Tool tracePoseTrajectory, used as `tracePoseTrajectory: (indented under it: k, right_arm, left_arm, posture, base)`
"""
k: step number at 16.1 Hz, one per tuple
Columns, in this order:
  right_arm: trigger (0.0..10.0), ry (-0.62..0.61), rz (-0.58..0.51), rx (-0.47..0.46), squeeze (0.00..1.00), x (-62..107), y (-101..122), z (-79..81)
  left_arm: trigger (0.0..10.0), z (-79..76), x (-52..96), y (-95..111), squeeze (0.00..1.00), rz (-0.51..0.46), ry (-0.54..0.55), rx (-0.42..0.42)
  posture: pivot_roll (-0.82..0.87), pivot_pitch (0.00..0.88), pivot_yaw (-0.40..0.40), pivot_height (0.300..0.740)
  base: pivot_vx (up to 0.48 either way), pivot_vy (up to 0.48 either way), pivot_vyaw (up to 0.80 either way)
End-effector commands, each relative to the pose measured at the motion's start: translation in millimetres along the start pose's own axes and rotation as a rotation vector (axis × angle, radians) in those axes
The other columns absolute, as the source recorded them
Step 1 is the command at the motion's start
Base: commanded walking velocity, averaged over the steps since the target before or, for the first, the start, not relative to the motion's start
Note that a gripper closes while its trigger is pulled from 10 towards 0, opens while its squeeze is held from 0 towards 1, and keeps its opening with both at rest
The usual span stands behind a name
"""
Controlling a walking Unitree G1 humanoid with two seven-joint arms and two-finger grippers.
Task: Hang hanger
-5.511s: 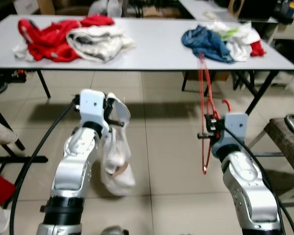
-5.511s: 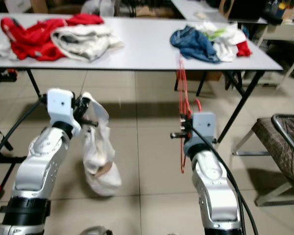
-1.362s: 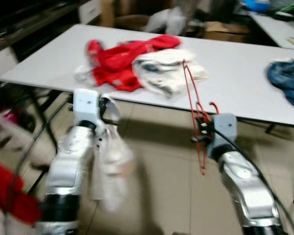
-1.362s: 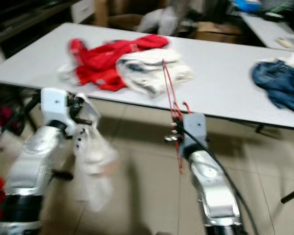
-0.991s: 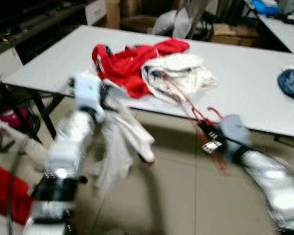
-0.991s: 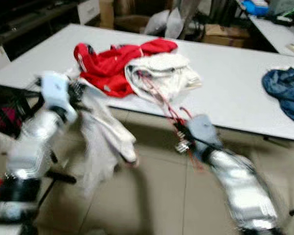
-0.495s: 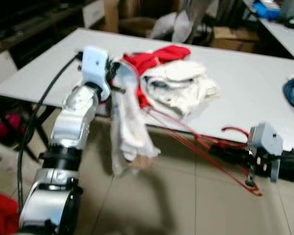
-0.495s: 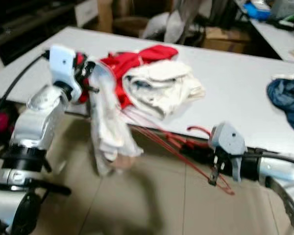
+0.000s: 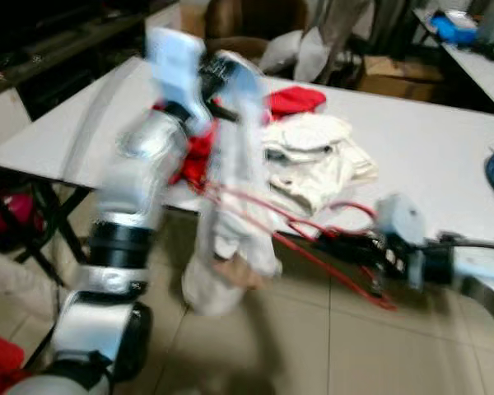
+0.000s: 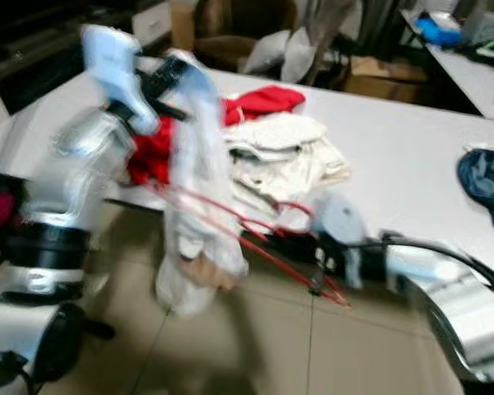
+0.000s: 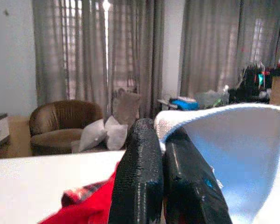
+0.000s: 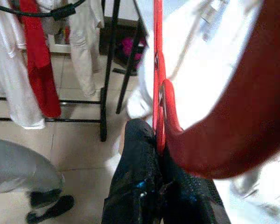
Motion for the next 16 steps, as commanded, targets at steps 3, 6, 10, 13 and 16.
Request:
tracePoseTrajectory:
  k: [3, 6, 10, 13, 16]
  right_arm:
    - [10.0, -0.016, 0.041, 0.037, 0.00, -4.6, 0, -11.3]
    - [10.0, 0.018, 0.044, 0.093, 0.00, -11.3, 9, -21.4]
    - [10.0, -0.008, 0.037, 0.152, 0.00, -16.9, 18, -39.6]
    - [10.0, -0.198, 0.024, 0.280, 0.00, -23.1, 41, -86.5]
    - [10.0, -0.741, -0.191, 0.391, 0.00, 4.2, 109, -156.9]
  left_arm:
    - [10.0, -27.4, -7.8, 35, 0.00, -0.097, -0.128, 0.018]
    - [10.0, -34.3, -2.3, 57, 0.00, -0.130, -0.177, 0.033]
    - [10.0, -35.5, 3.1, 72, 0.00, -0.165, -0.195, 0.057]
    - [10.0, -38.7, 5.6, 85, 0.00, -0.193, -0.231, 0.103]
    - [10.0, -41.2, 7.1, 99, 0.00, -0.244, -0.263, 0.153]
  posture:
    - [0.02, 0.000, -0.042, 0.740]
    - [0.02, 0.000, -0.057, 0.740]
    - [0.03, 0.000, -0.076, 0.740]
    - [0.03, 0.000, -0.076, 0.740]
    - [0.04, 0.000, -0.083, 0.740]
  base:
    - [0.377, 0.000, 0.00]
    - [0.382, 0.000, 0.00]
    - [0.384, 0.000, 0.00]
    - [0.384, 0.000, 0.00]
    - [0.382, 0.000, 0.00]
Point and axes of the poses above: a point about 5 cm out from each wrist's last joint towards the gripper, its own x axis pointing back from the gripper into the wrist, its own y axis along the axis of the wrist's last joint, z = x × y, the point moved 1 cm from there along -x, pointing out of the wrist towards the gripper, and after that the axes turned 5 degrees about x, right-handed, at the moved point
